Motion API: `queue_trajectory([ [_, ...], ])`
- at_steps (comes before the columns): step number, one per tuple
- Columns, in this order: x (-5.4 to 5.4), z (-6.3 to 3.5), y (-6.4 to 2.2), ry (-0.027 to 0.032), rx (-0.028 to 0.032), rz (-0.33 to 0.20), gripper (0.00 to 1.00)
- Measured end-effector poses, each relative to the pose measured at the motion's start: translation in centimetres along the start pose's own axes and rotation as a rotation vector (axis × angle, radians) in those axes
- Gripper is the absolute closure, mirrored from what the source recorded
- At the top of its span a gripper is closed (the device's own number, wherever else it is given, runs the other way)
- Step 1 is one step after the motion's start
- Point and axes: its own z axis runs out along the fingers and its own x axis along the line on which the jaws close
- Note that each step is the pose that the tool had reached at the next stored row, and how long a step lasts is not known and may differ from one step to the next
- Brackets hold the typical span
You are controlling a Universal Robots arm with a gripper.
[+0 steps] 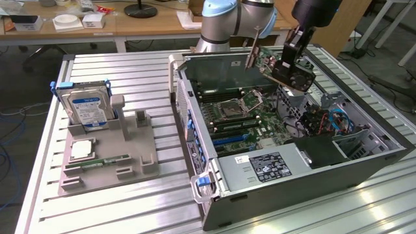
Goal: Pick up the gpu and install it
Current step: 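Insert the gpu into the slot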
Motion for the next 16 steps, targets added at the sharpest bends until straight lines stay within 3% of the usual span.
queue_trajectory([
  [9,0.00,0.00,0.00,0.0023,0.0013,-0.102,0.73],
  [10,0.00,0.01,0.00,-0.0037,-0.0061,-0.160,0.73],
  [11,0.00,0.02,0.00,-0.0166,-0.0204,-0.190,0.73],
  [13,0.01,0.03,0.00,-0.0187,-0.0238,-0.273,0.73],
  [16,0.01,0.05,0.00,-0.0182,-0.0240,-0.315,0.73],
])
